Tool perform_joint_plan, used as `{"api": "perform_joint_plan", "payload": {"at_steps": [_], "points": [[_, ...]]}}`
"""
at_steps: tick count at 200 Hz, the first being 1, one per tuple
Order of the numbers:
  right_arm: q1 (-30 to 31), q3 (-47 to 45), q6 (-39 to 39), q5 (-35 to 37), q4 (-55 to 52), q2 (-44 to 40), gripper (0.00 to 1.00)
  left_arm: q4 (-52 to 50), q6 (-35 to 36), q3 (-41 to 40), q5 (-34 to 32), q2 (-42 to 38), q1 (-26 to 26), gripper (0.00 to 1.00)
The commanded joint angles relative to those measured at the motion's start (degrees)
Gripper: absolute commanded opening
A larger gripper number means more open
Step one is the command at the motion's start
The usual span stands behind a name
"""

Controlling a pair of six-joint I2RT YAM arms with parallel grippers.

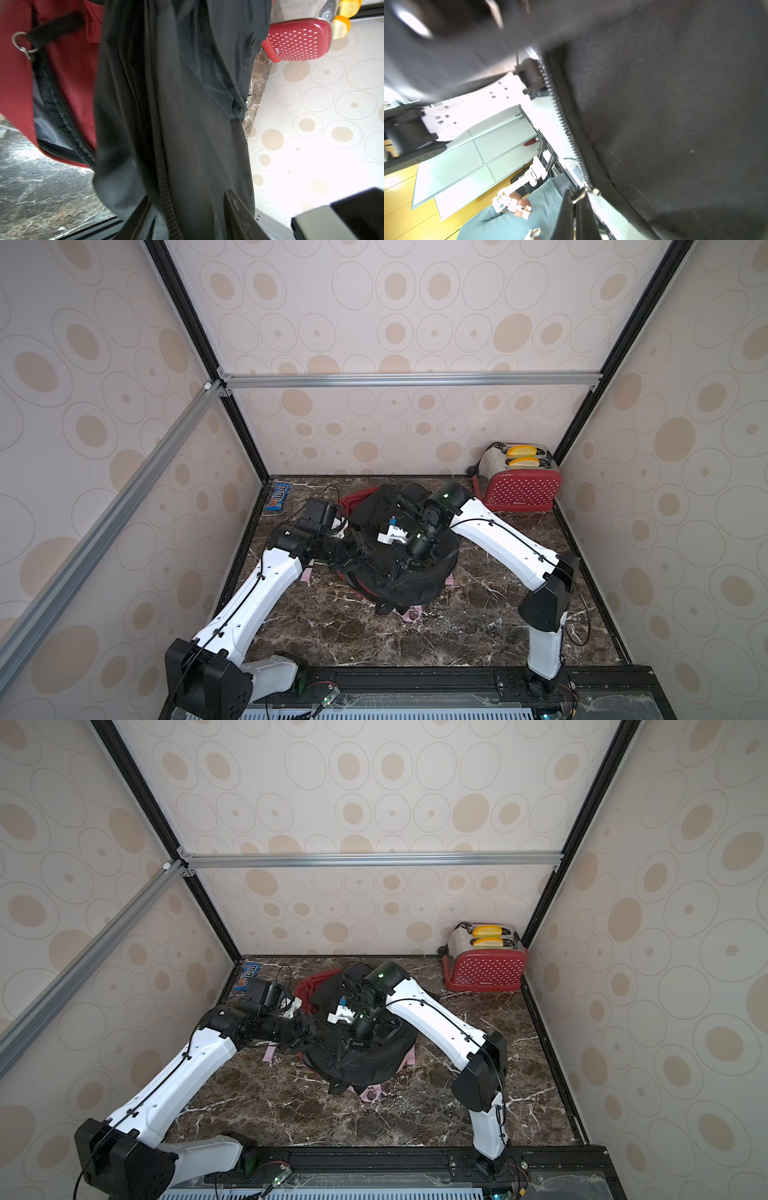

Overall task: Zip up the backpack
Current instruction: Zip the zipper on the backpack.

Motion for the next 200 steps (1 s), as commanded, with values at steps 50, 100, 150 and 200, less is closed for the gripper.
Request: {"api": "perform_joint_plan", "payload": {"at_steps": [50,100,150,200], "points": [[-0.37,-4.36,-1.77,-0.65,-2.03,-5.90,0.00,0.81,1.73,0.59,1.37,-0.47,0.65,0.52],[-0.38,-2.95,-0.49,-1.54,-0.46,-4.75,0.00,3.02,1.71,-1.58,4.12,-0.28,0.68,0.52],[-0.38,-2.80,0.47,-2.34,1.17,-3.97,0.00,6.20,0.93,-5.86,6.60,-0.68,0.44,0.52],[-0.32,-2.20,0.73,-2.67,1.83,-2.14,0.00,8.03,0.05,-6.17,8.24,-0.40,0.02,0.15]]}}
